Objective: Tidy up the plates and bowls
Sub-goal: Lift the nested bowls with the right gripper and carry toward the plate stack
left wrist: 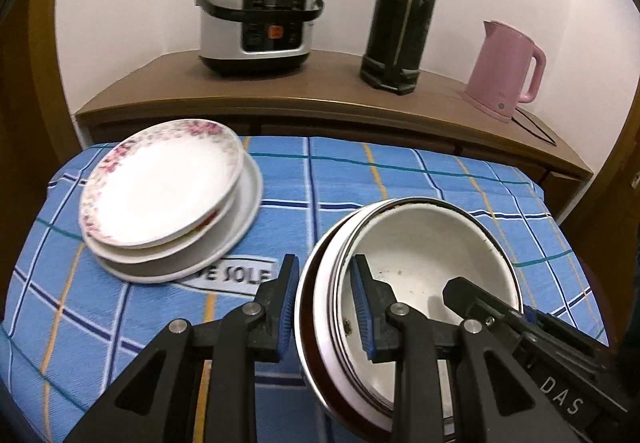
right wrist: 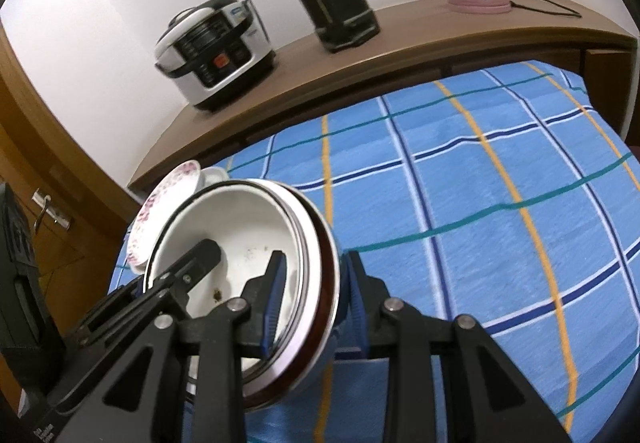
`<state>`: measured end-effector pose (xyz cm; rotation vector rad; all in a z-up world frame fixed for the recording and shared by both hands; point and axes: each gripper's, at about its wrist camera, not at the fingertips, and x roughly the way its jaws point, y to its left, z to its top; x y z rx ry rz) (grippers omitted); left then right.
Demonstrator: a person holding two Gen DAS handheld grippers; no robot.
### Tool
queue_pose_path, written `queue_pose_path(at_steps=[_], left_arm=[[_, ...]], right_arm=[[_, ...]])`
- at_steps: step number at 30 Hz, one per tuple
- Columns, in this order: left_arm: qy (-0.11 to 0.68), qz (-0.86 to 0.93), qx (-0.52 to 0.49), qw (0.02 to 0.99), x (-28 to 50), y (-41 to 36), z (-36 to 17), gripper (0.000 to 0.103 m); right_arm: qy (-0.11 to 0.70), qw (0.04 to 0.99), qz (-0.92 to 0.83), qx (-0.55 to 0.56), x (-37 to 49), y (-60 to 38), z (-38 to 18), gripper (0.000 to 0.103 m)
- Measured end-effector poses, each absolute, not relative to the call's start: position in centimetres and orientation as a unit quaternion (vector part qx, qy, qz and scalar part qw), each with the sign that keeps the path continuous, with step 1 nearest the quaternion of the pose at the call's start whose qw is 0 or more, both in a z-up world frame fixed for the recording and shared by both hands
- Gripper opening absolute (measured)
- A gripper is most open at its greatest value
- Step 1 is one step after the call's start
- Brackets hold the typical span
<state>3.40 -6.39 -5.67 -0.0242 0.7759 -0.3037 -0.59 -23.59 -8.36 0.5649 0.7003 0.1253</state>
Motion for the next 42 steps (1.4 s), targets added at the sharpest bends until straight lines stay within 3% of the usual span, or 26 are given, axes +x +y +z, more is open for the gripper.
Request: queue_pose_path(at_steps=[42], left_arm=[[0.370, -0.061, -0.051, 0.926, 1.6, 6.1, -5.6, 0.030]], right_arm=[[0.360, 0.895, 0.149, 0.216, 0.4, -11.3, -7.5, 0.030]])
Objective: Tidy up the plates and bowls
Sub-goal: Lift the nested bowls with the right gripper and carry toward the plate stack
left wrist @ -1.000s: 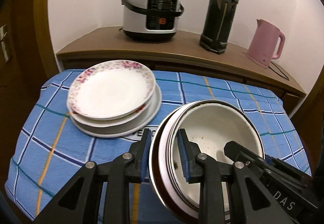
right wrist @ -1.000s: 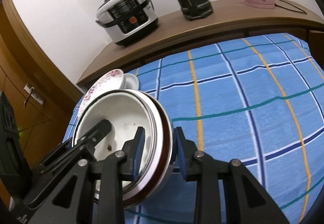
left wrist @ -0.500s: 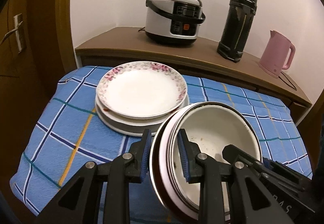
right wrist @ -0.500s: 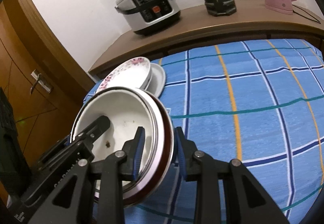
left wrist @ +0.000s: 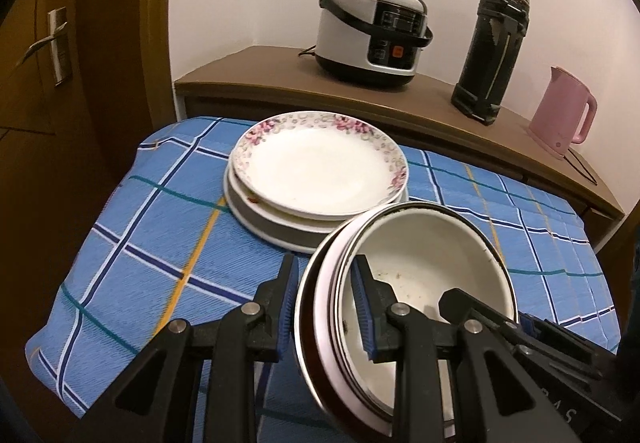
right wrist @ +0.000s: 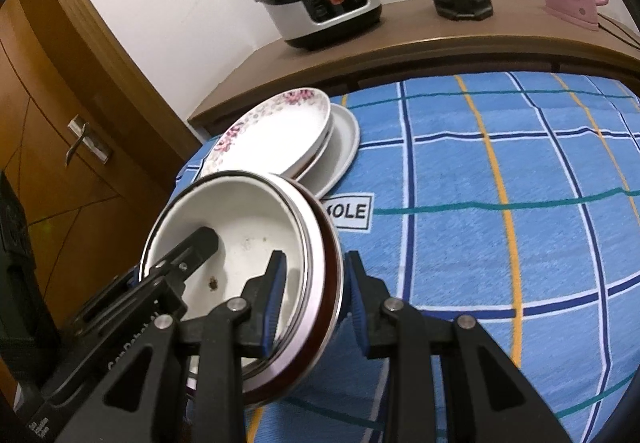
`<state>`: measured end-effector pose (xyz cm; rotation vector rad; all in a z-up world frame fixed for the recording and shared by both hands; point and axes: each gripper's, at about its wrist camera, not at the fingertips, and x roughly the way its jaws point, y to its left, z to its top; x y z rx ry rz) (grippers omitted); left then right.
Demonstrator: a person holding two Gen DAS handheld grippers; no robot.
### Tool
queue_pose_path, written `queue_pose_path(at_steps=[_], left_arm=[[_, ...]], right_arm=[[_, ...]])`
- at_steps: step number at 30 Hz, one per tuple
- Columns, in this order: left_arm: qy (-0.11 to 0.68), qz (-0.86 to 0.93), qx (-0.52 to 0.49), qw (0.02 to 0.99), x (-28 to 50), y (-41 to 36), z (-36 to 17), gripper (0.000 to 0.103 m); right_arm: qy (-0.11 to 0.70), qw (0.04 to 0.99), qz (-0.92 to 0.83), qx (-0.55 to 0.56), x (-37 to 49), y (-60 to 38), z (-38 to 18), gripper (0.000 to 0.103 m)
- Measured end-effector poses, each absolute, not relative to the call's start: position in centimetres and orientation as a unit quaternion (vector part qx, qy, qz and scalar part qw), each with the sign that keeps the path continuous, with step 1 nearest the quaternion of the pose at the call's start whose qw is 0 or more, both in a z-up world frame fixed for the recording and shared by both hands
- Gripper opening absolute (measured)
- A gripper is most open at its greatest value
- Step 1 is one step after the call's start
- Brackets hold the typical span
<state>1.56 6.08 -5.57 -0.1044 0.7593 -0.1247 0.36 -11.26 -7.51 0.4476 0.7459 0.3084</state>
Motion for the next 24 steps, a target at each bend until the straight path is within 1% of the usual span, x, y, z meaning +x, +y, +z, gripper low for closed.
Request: queue_pose_path(at_steps=[12, 24], left_arm=[[0.363, -0.041, -0.059, 0.929, 1.1, 8.1, -5.1, 0.030], [0.345, -0.023, -0.060, 0.937, 2.6, 9.5, -3.7, 0.030]], right_arm=[[0.360, 0.894, 0.170, 0.205, 0.6, -9.3, -7.1, 0.030], [0.348, 0.897, 0.188, 0.199, 2.4, -7.8, -5.6, 0.031]])
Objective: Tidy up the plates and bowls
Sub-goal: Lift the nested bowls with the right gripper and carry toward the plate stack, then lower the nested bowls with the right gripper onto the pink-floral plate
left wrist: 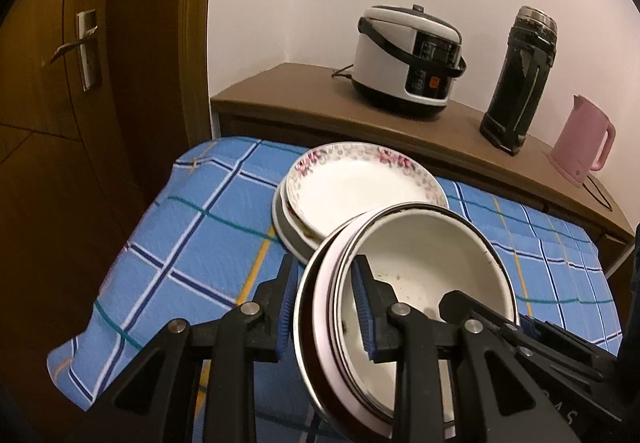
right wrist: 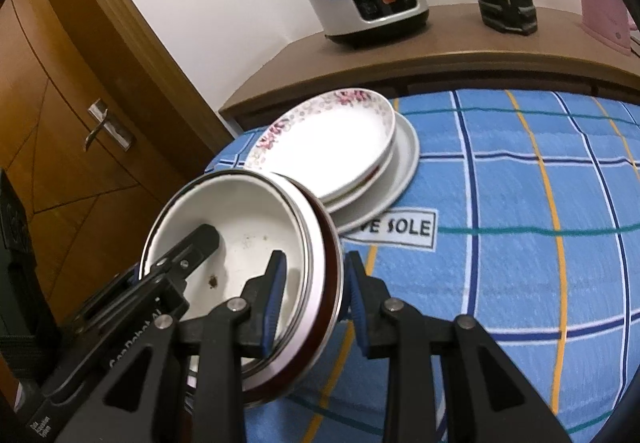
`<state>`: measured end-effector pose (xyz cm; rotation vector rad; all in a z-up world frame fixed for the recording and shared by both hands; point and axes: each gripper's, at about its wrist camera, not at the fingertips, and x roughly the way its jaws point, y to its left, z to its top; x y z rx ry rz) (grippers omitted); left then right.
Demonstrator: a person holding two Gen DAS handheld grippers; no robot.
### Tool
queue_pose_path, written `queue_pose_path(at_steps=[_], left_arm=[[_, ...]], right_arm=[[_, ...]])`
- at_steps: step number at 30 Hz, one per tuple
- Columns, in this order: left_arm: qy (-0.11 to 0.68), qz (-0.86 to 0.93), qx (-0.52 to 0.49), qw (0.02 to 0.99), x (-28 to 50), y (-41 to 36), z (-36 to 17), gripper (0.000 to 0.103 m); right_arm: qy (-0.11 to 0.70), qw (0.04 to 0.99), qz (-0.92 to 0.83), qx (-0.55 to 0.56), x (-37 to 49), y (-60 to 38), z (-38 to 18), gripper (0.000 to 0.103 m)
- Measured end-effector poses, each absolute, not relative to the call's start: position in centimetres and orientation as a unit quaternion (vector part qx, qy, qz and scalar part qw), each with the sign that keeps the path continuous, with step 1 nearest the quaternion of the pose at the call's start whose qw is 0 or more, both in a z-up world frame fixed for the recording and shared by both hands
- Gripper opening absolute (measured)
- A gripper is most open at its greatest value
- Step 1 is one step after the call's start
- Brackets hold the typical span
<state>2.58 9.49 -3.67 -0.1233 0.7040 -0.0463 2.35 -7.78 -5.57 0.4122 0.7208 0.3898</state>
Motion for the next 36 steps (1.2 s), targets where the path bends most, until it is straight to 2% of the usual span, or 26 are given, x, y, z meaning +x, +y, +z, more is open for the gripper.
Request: queue_pose_path(at_steps=[23, 36], left_arm=[[0.313, -0.049, -0.060, 0.946, 9.3, 6.6, -0.6, 0.030], [0.328, -0.050, -0.065, 0.941, 13.0, 5.7, -1.2, 0.031]], right_arm=[[0.306, 0.915, 0.156, 0.211, 7.6, -10.7, -2.4, 0.031], [0.310, 0.916, 0.139, 0.215, 11.2, -11.7, -2.5, 0.030]])
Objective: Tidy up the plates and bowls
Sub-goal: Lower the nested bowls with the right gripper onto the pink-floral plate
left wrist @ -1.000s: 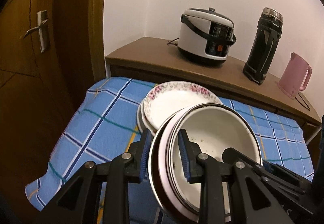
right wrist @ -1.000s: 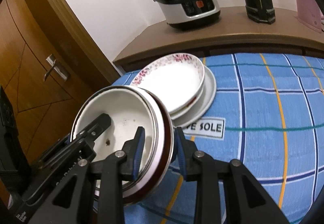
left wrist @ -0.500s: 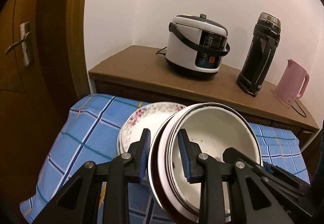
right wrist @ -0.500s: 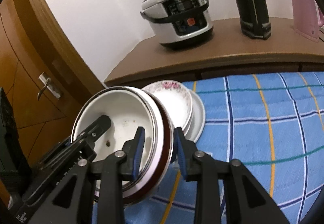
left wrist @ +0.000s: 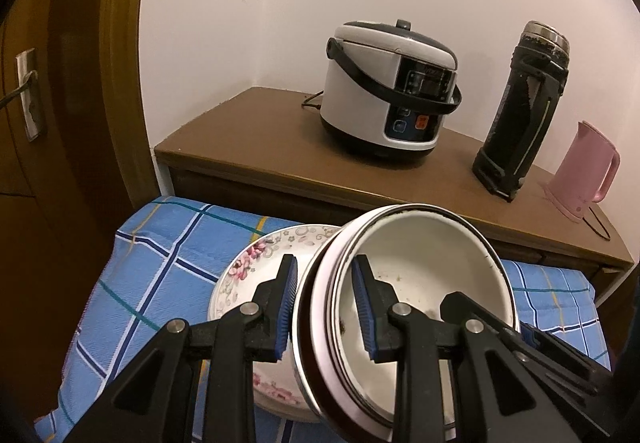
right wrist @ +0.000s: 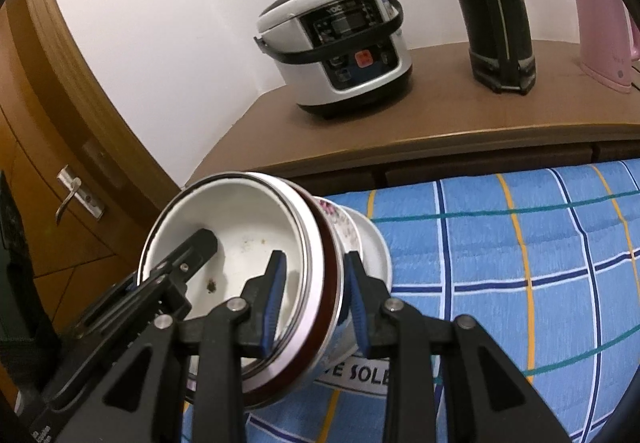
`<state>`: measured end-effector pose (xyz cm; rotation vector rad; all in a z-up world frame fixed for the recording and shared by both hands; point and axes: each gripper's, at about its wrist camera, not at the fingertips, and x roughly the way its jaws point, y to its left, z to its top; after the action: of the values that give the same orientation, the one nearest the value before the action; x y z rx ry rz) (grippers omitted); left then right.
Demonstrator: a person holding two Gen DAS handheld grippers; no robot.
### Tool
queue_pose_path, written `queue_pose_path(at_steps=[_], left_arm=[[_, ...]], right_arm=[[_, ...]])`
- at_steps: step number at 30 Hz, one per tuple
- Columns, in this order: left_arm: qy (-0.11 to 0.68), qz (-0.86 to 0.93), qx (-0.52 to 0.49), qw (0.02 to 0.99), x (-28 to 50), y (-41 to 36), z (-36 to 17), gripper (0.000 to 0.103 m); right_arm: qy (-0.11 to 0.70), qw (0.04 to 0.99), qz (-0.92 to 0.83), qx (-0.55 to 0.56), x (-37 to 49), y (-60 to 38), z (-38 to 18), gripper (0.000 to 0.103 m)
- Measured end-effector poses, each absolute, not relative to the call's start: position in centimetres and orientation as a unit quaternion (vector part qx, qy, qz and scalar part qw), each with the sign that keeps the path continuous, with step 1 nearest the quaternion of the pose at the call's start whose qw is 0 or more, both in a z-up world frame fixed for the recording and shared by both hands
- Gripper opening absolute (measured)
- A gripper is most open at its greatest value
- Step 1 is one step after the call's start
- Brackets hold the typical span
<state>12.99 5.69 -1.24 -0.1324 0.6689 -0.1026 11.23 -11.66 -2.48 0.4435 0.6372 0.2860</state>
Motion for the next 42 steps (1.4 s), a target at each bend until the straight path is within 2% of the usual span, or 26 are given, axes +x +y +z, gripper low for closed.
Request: queue_pose_path(at_steps=[21, 42], left_arm=[[0.368, -0.040, -0.082, 0.925, 17.2, 6.3, -4.3, 0.031], [0.385, -0.019, -0.093, 0.918, 17.9, 8.2, -5.9, 0.031]], right_arm=[[0.346, 0.905, 0.131, 0.210, 15.8, -11.1, -4.7, 0.030], [0.366, 0.900, 0.142, 0.188, 17.2, -8.8, -5.9, 0.030]])
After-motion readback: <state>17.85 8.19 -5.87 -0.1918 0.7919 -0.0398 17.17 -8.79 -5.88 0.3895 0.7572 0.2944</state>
